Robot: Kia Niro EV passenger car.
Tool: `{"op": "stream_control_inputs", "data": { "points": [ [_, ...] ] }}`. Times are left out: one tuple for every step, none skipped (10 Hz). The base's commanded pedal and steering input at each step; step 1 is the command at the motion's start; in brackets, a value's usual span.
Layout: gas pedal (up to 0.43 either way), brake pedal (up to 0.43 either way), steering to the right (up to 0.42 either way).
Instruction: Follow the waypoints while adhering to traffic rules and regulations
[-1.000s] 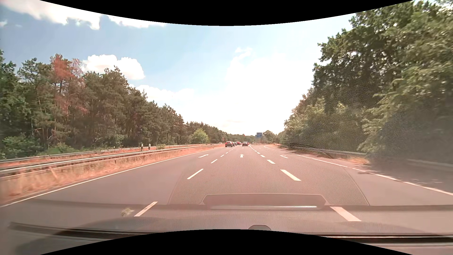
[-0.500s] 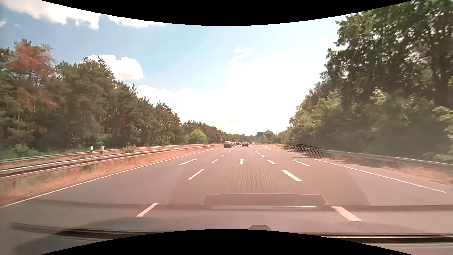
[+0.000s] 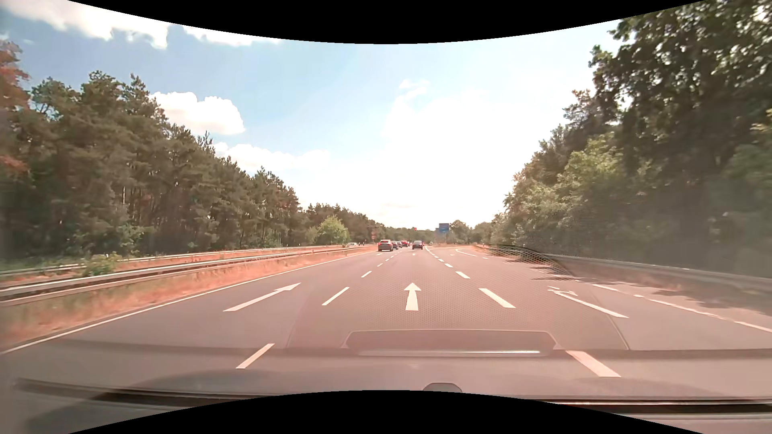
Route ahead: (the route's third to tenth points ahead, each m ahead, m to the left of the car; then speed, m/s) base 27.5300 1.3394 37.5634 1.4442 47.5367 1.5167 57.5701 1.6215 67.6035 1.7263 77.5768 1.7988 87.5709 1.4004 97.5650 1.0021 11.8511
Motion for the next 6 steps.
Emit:
{"op": "stream_control_inputs", "data": {
  "points": [
    [0.000,0.000,-0.003],
    [0.000,0.000,-0.003],
    [0.000,0.000,-0.003],
    [0.000,0.000,-0.003],
    [0.000,0.000,-0.003],
    [0.000,0.000,-0.003]
  ]
}}
